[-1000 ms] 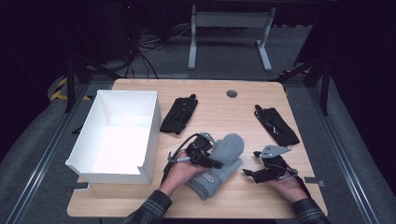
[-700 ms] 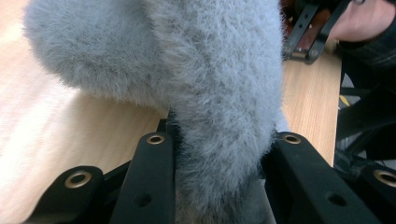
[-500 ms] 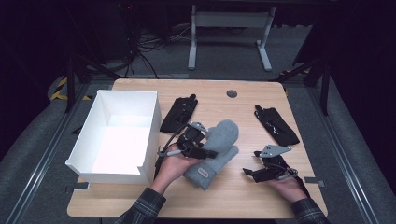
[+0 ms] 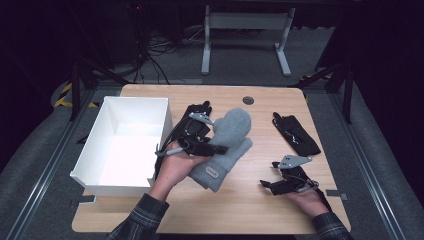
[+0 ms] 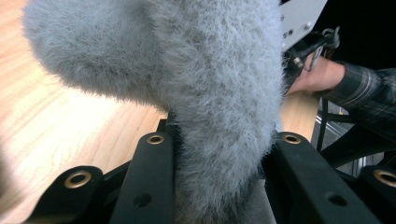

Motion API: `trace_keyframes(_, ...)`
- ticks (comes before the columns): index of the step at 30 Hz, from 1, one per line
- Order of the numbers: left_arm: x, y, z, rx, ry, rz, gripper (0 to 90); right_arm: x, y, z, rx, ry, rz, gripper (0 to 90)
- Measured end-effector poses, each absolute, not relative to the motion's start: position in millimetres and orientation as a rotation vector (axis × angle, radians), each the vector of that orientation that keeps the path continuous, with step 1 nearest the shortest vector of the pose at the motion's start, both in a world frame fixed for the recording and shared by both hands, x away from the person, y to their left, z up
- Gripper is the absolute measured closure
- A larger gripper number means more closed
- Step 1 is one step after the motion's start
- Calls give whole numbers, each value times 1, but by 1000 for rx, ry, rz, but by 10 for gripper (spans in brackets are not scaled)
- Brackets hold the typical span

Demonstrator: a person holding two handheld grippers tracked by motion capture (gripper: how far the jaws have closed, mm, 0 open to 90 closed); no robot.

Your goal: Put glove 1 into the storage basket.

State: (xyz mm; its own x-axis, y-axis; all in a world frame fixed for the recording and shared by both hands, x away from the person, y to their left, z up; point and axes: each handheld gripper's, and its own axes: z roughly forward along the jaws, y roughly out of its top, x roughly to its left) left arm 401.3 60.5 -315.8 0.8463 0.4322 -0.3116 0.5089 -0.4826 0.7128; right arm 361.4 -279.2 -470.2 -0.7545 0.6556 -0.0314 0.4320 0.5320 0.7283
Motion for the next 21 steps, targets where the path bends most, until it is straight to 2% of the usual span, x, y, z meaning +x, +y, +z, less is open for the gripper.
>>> trace_keyframes(6,407,76,-298,2136,691,-107,708,362,-279,-470,906,2472,1052,146)
trace_keyframes(21,413,139,-246,2064,765,2,707,362,-280,-470,913,2470,1056,153)
